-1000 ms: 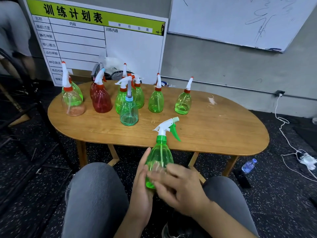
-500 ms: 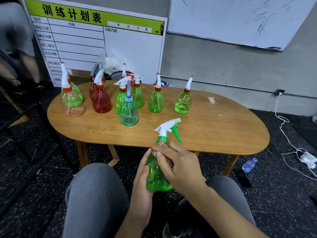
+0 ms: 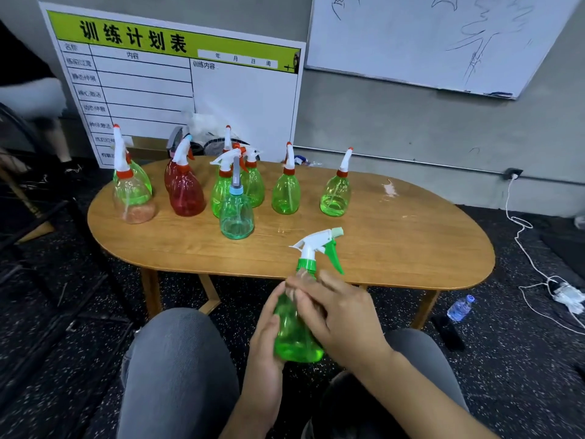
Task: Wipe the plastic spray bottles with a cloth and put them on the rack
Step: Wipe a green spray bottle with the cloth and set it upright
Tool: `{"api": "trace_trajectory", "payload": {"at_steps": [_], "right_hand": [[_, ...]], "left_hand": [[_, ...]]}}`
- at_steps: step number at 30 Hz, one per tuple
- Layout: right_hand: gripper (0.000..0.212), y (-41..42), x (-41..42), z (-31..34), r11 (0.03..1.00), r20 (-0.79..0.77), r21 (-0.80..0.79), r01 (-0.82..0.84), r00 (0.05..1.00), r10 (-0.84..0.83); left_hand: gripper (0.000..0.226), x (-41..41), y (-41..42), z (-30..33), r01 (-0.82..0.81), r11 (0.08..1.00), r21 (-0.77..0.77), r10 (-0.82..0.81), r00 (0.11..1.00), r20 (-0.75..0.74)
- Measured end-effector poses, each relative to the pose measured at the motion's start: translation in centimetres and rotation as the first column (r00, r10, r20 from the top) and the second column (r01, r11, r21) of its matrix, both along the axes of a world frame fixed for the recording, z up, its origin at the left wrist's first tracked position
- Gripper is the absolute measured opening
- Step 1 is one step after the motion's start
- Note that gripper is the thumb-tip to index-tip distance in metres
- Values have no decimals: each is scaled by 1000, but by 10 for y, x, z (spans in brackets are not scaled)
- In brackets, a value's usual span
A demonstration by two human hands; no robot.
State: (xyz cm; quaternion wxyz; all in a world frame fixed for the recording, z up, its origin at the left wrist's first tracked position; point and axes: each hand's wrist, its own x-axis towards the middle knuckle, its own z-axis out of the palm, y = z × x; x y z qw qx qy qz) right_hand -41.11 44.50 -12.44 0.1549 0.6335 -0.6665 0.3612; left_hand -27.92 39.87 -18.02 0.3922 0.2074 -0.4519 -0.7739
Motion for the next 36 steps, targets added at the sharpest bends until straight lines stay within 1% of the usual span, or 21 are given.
{"api": "trace_trajectory", "payload": {"at_steps": [2,4,6,10,12,15,16,17,19,20,21,22,24,27,30,33,36], "right_hand": [[31,-9,0,2,997,64,34,67,996,-69],[29,-8,4,-2,998,60,22,56,997,-57],[26,2,9,-10,1000,29,10,-27,999,26],[22,27,12,-29,972,-148,26,-233,961,234],[22,32,12,-34,961,-197,44,-273,941,276],[21,32,14,-33,964,-211,36,-263,941,264],[20,32,14,-32,964,-194,14,-264,945,262],[20,33,14,-30,964,-159,-13,-264,953,258],[21,34,11,-27,972,-26,-69,-226,974,225],[22,34,8,-26,978,68,-94,-188,978,195],[23,33,3,-26,983,170,-118,-140,972,159],[24,32,-2,-26,986,265,-137,-90,956,124],[24,26,-10,-23,988,397,-151,-18,915,78],[28,14,-15,-12,989,486,-146,-5,871,76],[30,3,-18,-3,993,476,-111,-35,876,84],[30,-5,-19,-5,998,435,-45,-33,899,50],[30,-2,-13,-12,999,336,-40,-29,941,41]], "left_hand": [[54,-1,-1,-1,-3,1000,14,3,1000,14],[51,-1,1,-1,4,1000,21,-4,1000,-8],[47,-1,2,-2,13,999,40,-12,999,-30],[52,0,3,-1,34,994,103,-28,998,-64],[51,1,3,3,57,992,111,-47,995,-91],[46,4,3,0,60,995,84,-52,995,-90],[46,6,3,1,57,996,61,-52,995,-82],[52,6,4,1,47,998,51,-43,997,-69],[85,6,2,3,13,999,38,-12,1000,-15],[97,4,1,3,11,1000,29,-11,1000,-7],[102,2,0,3,8,1000,24,-7,1000,-7],[101,1,0,1,9,1000,19,-9,1000,-14],[88,-2,0,-1,15,999,30,-14,999,-30],[69,-3,-1,-2,29,998,53,-27,999,-45],[62,-3,0,0,67,997,23,-67,997,-31],[58,-2,1,-1,74,997,2,-74,997,-7],[47,-1,1,-1,61,998,-10,-61,998,6]]}}
